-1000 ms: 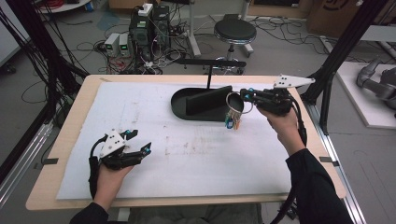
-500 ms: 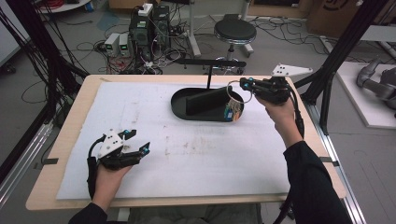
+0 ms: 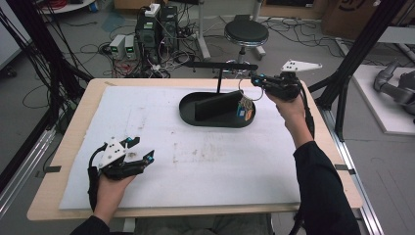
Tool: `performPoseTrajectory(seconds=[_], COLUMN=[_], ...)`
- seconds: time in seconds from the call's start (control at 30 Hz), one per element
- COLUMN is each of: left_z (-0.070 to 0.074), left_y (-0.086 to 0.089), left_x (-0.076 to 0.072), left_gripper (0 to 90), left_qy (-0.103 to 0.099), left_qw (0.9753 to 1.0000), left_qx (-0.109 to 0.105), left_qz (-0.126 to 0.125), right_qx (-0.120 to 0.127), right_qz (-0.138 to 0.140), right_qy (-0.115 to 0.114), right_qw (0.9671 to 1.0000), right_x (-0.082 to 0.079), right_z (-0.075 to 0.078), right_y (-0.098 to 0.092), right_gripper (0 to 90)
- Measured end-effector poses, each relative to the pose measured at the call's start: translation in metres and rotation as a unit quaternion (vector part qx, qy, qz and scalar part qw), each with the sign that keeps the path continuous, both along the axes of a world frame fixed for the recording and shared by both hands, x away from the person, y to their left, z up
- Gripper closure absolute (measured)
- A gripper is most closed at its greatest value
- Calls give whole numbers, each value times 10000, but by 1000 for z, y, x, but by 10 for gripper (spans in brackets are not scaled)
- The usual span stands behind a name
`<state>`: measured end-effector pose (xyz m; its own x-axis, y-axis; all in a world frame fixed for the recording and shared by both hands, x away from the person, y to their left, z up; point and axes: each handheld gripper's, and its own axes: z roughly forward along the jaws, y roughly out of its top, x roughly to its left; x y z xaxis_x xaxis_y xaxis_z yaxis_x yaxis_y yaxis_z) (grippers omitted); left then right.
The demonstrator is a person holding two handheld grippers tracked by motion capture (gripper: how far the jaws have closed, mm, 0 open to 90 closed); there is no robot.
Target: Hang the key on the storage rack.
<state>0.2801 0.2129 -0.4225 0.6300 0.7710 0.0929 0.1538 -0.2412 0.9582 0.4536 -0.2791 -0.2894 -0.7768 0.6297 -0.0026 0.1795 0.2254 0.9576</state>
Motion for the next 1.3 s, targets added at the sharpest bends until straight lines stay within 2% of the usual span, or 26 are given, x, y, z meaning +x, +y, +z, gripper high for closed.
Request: performPoseTrajectory(seconds=[0.27,0.67,1.17,1.3], left_z=[-2,-3,-5,-6], left_y=[5,12,12,12], left_x=[-5,-11,-11,-11], left_gripper=[306,306,306,306], left_qy=[14,19,71,73], left_qw=[10000,9999,9998,9998], left_qx=[21,18,53,36], left_qz=[51,157,157,155], right_qx=[-91,150,229,216], right_qz=[-79,-517,-984,-1019], right_qy=[34,234,243,298], right_qw=[9999,9983,9946,9941], right_x=[14,37,51,54], right_z=[-5,-21,-31,-32], right_y=[3,-7,-10,-11], right_gripper=[884,884,884,883])
